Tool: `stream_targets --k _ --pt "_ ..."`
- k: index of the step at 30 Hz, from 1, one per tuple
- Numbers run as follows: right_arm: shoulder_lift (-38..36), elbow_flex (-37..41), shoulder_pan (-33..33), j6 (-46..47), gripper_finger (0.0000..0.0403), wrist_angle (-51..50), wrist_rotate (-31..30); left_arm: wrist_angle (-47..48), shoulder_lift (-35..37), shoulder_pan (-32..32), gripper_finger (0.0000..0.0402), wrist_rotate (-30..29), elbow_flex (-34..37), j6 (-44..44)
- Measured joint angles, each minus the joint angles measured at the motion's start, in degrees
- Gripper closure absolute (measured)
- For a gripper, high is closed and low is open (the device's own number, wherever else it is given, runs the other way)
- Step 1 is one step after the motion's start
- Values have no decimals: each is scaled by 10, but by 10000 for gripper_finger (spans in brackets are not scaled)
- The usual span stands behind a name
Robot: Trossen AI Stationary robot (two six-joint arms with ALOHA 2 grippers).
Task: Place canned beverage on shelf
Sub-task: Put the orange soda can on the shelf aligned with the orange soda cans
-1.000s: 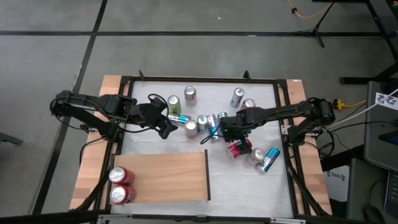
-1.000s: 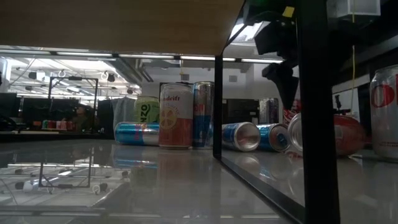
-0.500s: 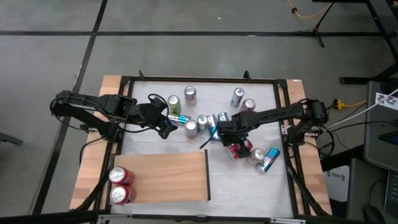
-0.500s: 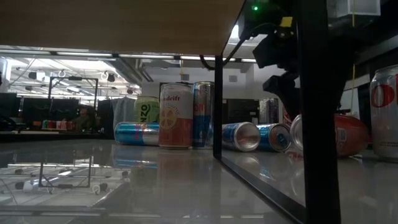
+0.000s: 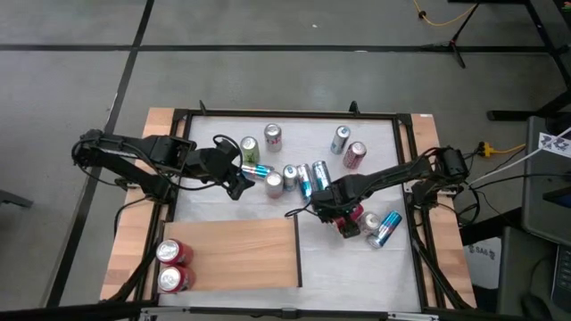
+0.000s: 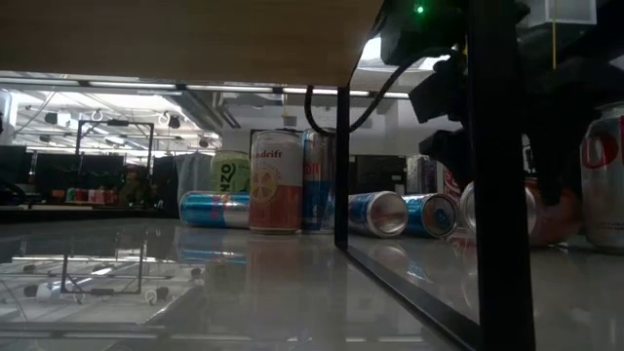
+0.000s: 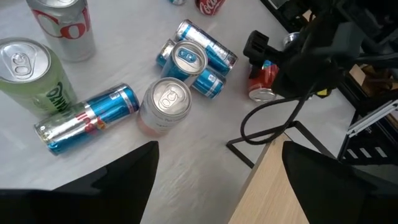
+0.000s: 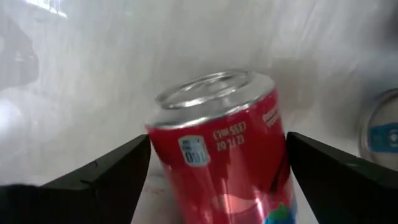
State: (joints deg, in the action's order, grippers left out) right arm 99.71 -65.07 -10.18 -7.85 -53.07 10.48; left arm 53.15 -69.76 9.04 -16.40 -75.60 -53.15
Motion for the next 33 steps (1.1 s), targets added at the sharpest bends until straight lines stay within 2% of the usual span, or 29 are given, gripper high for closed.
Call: stream_targets --k 10,20,25,33 --pt "0 33 0 4 41 24 -59 -1 0 0 68 7 0 3" --pt "-1 42 0 5 119 25 -60 -1 0 0 68 9 0 3" --pt "-1 36 1 5 116 12 -62 -1 0 0 68 9 0 3" --pt "0 -13 1 -28 115 -61 -120 -1 0 0 68 9 0 3"
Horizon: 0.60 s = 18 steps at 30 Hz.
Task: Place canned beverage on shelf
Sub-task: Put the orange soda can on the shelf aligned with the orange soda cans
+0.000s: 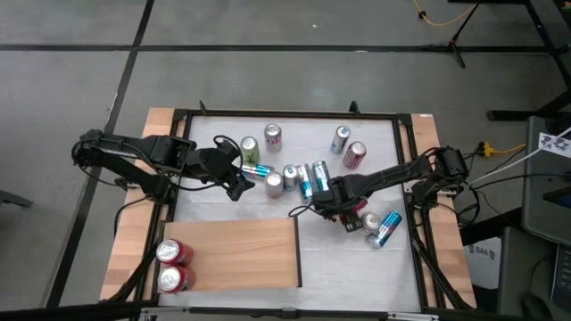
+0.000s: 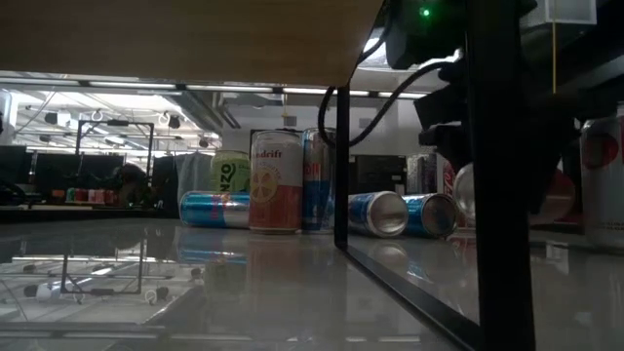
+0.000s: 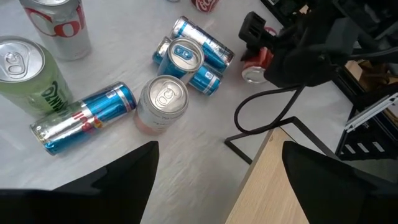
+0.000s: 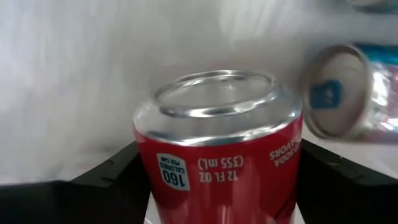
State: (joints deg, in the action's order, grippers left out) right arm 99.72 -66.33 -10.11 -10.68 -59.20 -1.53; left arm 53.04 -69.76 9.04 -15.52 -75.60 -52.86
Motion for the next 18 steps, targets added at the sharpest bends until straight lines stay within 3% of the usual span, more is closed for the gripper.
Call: stream_targets --k 11,18 --pt "0 -76 0 -60 114 -159 -96 0 0 0 68 0 0 3" --pt "0 -112 0 -124 112 -231 -274 -44 0 -6 68 0 0 53"
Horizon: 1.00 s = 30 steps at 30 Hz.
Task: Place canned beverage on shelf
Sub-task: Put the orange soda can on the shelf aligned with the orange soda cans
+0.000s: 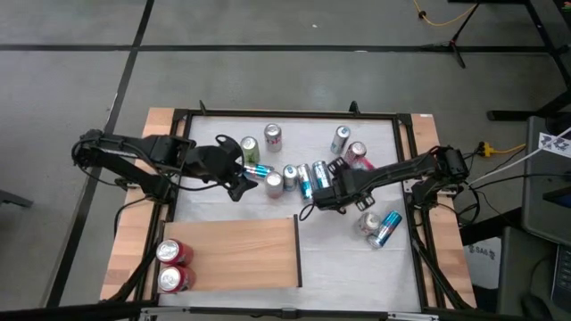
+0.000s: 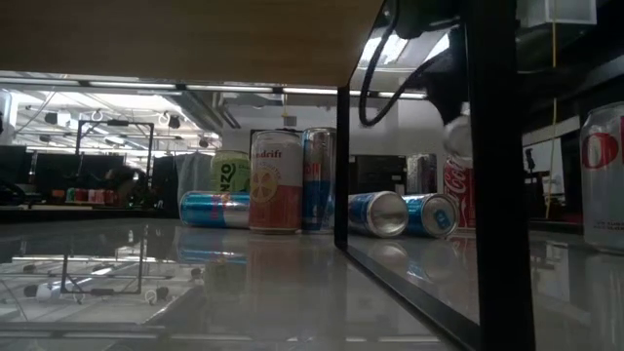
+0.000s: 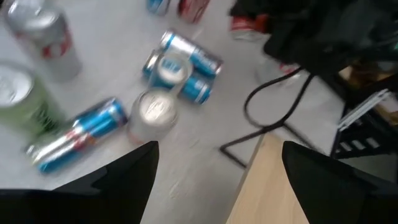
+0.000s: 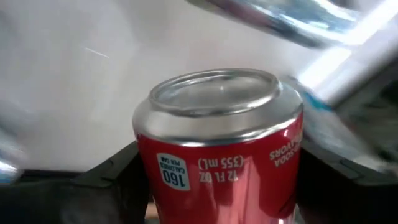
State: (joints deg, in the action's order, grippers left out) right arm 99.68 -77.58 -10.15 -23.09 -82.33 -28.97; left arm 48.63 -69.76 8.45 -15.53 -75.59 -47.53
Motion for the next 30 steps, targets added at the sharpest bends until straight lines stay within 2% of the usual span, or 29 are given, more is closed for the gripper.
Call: stream_targets --k 4,10,14,17,24,30 --pt "0 -18 0 -56 111 -4 -102 -70 0 -12 68 0 0 46" --pt "0 -39 0 -127 109 5 -181 -195 -6 -46 68 -1 0 116" --pt "0 -43 0 -164 109 27 -217 -295 -29 -77 68 6 -1 169" --pt "0 -43 0 -197 109 47 -239 -355 -59 -105 68 45 -1 192" --pt "0 -43 0 -309 109 147 -290 -463 -146 -168 68 127 -1 196" --pt "0 -43 0 -406 109 236 -295 -526 -213 -214 68 168 0 185"
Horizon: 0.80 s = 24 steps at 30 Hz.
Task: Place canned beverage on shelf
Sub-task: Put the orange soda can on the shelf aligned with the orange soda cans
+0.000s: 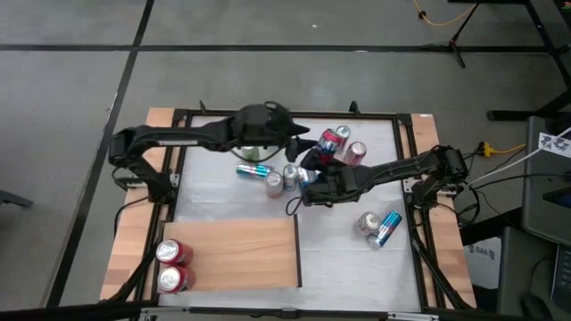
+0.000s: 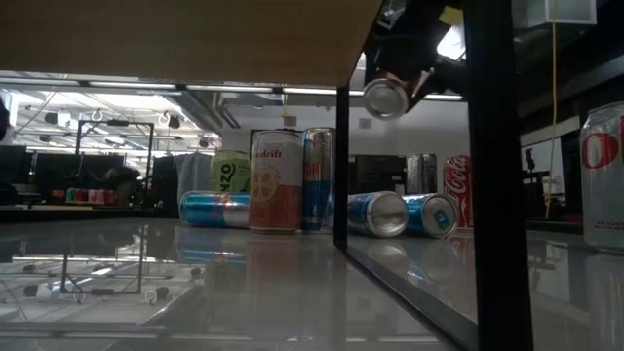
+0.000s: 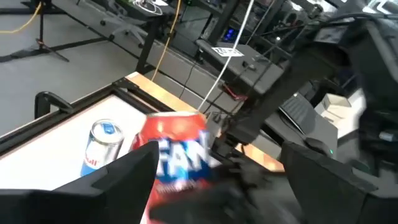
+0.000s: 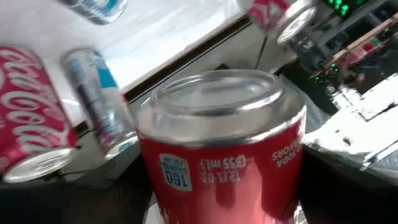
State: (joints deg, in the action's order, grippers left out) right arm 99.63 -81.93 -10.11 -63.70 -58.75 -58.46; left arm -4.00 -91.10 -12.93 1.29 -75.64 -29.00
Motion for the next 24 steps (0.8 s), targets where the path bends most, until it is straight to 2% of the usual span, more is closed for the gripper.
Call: stream_targets --k 6,16,24 --pt "0 0 0 -26 109 18 27 -43 -33 -36 68 107 0 -48" --pt "0 0 -1 -32 109 23 26 -66 -17 -72 68 195 0 -86" --pt "0 0 -15 -113 109 107 18 -65 -9 -114 68 271 0 -99"
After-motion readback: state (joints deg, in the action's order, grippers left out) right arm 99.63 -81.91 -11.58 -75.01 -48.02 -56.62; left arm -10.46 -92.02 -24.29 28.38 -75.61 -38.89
